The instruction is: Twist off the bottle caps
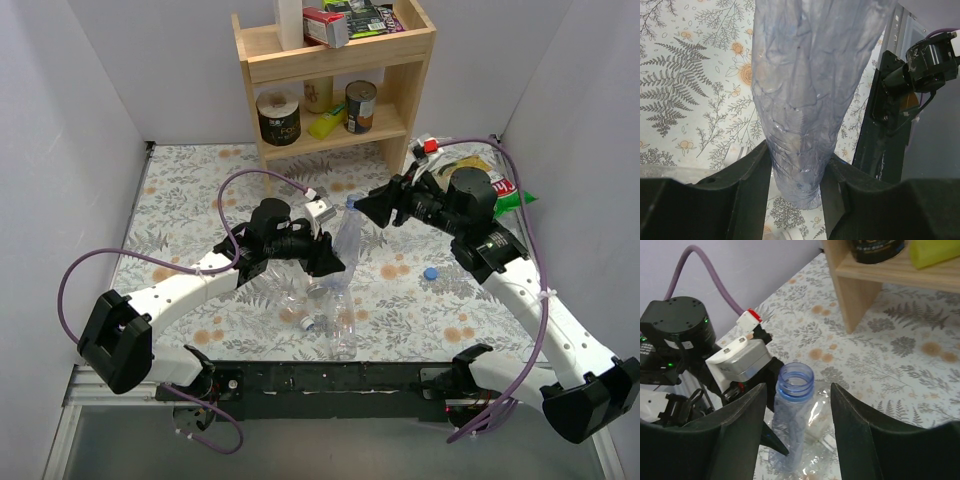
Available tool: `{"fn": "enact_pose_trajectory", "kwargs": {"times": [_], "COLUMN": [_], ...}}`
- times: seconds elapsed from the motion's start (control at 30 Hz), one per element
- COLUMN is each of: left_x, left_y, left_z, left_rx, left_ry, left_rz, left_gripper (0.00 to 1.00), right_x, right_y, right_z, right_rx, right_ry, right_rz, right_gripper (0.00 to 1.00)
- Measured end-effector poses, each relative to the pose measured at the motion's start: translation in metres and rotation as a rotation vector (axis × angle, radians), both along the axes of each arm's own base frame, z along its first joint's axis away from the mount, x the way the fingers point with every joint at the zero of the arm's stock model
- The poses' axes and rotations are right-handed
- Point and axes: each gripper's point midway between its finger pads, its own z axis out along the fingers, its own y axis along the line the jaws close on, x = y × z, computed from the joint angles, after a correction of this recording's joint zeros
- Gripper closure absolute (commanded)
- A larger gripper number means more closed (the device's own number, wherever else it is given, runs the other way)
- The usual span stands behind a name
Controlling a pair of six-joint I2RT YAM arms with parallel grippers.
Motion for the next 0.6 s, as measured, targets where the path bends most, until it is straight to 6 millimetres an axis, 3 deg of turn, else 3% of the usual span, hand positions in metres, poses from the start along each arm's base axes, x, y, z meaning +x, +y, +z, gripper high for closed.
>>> {"fn": "enact_pose_trajectory", "kwargs": {"times": [0.27,0.37,0.47,0.5,0.6], "left_x": [0.001,0.001,-0.001,-0.001,-0.002], "left_y": [-0.001,-0.002,-0.002,-0.002,-0.002], "left_z": [0.003,0.004,0.003,0.002,-0.001], "left_rx": [-0.002,-0.003,0.002,0.006,0.021], "left_ry": [-0.003,-0.005,-0.004,-0.004,-0.005], "left_rz": [-0.001,-0.002,-0.007,-0.009,-0.005], "left_gripper": [0.93,0.93,0.93,0.93,0.89], "right_x": [-0.009,-0.009,-0.008,-0.008,-0.007], "right_y": [0.022,0.027,0.03,0.031,0.034], "right_z": [-0.014,-0.018,-0.022,-0.023,-0.025], "right_rx": [-0.01,-0.018,-0.026,-0.026,-0.023], "right_ry": [0.051,0.062,0.07,0.073,0.082], "right_rz": [0.067,0.071,0.073,0.073,0.078], "right_gripper": [0.39,0.43,0.64,0.76,0.94]}}
